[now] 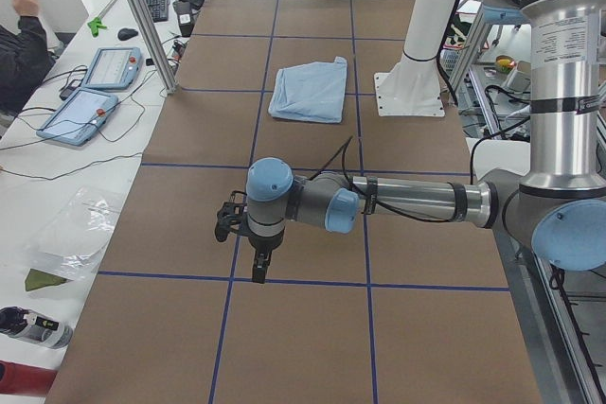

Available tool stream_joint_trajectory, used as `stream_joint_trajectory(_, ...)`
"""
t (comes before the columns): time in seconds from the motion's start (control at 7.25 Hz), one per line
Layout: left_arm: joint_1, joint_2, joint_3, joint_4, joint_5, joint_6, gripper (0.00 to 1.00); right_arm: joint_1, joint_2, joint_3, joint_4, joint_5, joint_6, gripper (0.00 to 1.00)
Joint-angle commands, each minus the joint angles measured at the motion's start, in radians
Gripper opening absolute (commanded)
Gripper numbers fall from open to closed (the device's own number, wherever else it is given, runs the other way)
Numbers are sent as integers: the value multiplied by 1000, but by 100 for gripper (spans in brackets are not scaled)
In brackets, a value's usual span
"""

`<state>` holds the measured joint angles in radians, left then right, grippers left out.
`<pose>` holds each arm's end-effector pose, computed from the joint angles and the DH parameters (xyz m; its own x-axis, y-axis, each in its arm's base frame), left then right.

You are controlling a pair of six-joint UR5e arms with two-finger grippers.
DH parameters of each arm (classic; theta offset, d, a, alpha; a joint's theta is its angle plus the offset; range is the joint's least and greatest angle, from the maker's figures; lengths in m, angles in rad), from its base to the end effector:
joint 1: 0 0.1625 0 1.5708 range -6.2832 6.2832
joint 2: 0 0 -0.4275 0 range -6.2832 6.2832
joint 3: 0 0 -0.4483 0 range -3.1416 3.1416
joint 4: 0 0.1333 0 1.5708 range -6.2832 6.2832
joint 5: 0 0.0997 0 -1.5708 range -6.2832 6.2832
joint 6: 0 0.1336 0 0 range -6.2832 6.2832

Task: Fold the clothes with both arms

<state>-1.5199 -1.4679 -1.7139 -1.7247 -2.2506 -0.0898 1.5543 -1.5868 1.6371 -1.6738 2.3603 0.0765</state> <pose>-0.0227 -0.5237 0.6524 0.7719 0.0721 -0.6316 0.0194 0.9904 0.1368 0.0296 -0.5361 0.6666 0.7039 0.1020 0.7029 -0.0374 0.9936 -0.1067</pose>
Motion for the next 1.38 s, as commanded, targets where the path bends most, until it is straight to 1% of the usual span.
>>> stream_joint_trajectory(0.0, 0, 6, 7, 17, -1, 5, 99, 30, -7, -43, 2, 40, -36, 100)
stream_joint_trajectory(1.24, 0, 9, 17, 13, -3, 5, 99, 36, -15, -31, 5, 36, -27, 100)
